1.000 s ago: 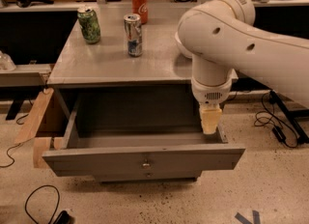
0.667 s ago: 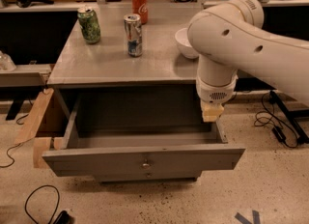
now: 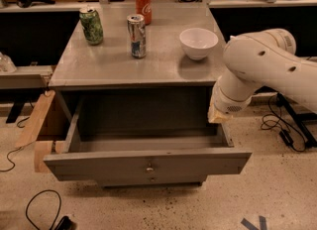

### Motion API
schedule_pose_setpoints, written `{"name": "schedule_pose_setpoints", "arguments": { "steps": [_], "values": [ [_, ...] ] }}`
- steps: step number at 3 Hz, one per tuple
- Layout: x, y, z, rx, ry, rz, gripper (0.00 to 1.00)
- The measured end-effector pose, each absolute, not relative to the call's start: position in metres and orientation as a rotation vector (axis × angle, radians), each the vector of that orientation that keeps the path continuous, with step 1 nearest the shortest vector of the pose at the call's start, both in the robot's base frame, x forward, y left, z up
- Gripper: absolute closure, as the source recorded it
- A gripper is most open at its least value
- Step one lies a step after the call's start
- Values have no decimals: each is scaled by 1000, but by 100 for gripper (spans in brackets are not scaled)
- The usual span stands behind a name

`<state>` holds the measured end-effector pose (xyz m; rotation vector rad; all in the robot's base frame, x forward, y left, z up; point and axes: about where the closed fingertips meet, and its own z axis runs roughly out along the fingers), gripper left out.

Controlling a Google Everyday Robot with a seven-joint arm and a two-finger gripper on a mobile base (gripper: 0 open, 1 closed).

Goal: Open top drawer

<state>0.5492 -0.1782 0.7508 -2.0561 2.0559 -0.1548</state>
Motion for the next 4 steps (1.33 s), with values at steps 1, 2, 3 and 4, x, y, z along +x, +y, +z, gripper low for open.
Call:
{"name": "schedule_pose_setpoints", "arguments": {
  "steps": [1,2,3,4],
  "values": [
    [560,-182,726,-1980,2002,-149,100],
    [560,-182,726,-1980,2002,-149,100],
    [561,-171,695,-2030,2004,-132,100],
    [559,-163,668,-2063,2002,-100,100]
  ]
}}
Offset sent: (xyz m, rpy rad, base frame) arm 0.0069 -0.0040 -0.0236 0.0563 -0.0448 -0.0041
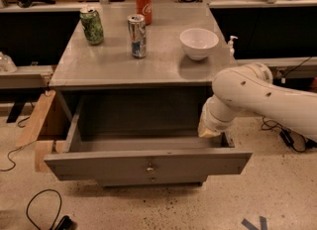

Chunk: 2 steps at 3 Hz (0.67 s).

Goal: Open top drawer

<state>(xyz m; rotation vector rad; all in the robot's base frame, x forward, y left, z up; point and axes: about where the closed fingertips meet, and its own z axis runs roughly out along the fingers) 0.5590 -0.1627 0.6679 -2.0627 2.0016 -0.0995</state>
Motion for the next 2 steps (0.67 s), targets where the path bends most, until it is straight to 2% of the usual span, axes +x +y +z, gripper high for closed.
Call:
{"name": "schedule_pose_setpoints", "arguments": {
  "steps": [2],
  "values": [
    [513,-164,626,-2077,2086,-1,100]
  ]
}}
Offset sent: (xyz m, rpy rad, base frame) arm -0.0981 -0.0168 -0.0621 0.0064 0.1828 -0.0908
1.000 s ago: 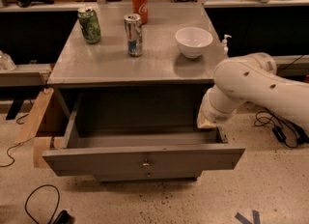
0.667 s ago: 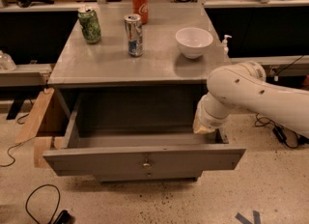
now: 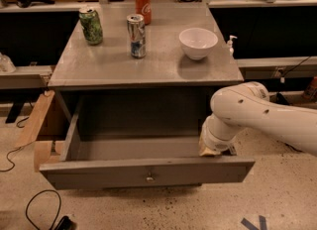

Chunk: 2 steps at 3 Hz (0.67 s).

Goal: Open top drawer

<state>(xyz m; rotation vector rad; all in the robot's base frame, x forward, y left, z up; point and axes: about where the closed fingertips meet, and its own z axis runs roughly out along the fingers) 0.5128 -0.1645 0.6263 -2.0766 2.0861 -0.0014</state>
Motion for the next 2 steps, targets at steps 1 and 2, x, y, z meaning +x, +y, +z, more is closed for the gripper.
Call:
{"name": "schedule_pose_setpoints", "arguments": {
  "steps": [1,2],
  "values": [
    [513,-164,626,-2077,2086,-1,100],
    [471,-176,646,-2037,2165,16,100]
  ]
}}
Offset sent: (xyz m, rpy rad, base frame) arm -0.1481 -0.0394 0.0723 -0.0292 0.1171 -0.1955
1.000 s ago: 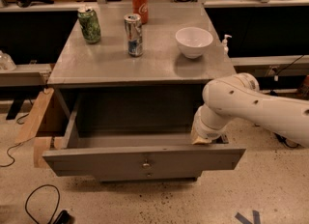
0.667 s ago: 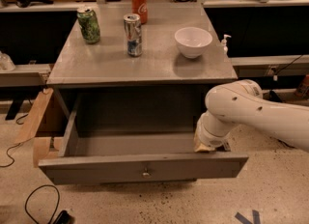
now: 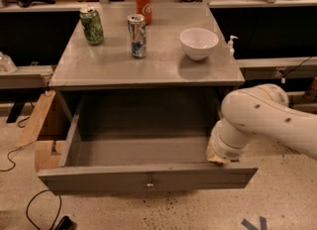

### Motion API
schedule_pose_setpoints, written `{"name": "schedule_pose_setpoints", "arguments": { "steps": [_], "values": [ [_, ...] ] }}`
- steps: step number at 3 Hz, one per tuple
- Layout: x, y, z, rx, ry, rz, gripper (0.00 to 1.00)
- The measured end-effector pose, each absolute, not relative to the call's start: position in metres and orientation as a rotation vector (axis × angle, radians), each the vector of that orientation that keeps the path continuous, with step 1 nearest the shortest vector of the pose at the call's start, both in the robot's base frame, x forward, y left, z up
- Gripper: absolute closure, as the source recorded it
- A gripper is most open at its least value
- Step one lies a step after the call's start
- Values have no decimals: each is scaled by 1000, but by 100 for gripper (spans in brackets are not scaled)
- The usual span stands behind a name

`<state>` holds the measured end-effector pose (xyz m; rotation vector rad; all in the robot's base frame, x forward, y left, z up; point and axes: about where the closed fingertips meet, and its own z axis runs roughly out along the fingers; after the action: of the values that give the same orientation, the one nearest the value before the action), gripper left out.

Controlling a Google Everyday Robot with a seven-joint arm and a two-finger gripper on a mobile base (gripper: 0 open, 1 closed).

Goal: Open top drawer

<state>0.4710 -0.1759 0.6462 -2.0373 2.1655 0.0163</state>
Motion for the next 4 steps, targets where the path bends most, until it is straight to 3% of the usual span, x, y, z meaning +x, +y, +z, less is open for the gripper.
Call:
{"name": "schedule_pose_setpoints", "arguments": {
  "steps": [1,2,3,4],
  "values": [
    [449,-181,659,-2010,2203,25,100],
    [449,-181,663,-2010,2203,25,84],
    [448,-182,664,-2011,2203,22,53],
    [447,-182,664,-2012,2203,20,30]
  ]
}}
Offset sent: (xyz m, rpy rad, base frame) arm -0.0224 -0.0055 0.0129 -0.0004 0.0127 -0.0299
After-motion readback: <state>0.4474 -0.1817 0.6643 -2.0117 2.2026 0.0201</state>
